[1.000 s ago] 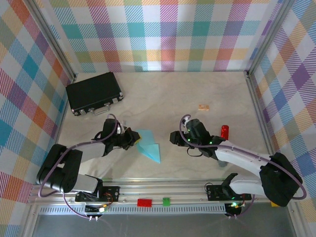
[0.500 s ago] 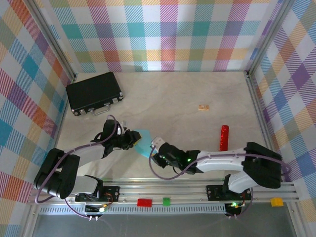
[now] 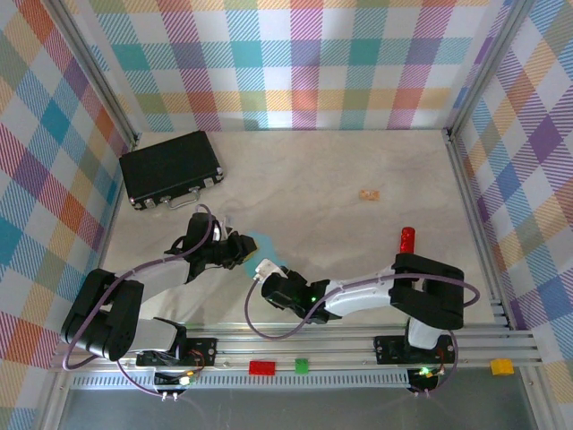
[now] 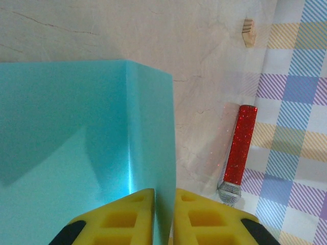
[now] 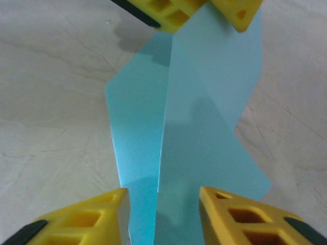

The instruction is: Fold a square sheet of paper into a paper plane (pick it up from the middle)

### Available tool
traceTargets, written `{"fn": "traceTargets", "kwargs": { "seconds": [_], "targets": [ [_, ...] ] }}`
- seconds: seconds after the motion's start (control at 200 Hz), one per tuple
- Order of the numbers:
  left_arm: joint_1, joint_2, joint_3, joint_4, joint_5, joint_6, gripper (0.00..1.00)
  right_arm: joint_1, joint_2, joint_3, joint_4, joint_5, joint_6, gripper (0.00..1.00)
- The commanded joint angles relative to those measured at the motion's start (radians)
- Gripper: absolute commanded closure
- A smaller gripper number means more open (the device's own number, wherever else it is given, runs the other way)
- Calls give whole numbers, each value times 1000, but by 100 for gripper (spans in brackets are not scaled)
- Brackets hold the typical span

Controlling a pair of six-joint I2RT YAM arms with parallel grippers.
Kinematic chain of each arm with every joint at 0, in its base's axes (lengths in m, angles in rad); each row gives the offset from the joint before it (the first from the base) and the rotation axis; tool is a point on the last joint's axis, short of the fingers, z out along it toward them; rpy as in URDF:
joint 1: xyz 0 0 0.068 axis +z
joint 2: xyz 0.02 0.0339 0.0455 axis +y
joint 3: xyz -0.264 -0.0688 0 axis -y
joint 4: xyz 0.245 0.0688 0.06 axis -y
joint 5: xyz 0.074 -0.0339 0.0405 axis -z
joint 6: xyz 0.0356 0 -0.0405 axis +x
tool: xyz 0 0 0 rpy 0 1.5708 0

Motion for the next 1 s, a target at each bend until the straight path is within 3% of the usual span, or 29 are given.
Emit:
{"fn": "traceTargets", "kwargs": {
  "seconds": [0.0,0.135,0.36,0.8,0.9,0.995],
  "targets": [
    [-5,-10,19,-30,17,19,84,5,23,26,7,50,28,63],
    [-5,-17,18,-32,13,17,85,5,37,20,-15,62,46,64],
    [-5,-16,21,-33,11,16,86,5,48,12,-28,65,79,76],
    [-5,-16,21,-38,-1,12,93,5,47,-11,16,77,112,83],
    [-5,-16,24,-48,-6,22,92,4,41,-23,41,75,111,84],
    [-2,-12,38,-101,-22,57,85,3,33,-31,61,70,111,84]
  ]
}}
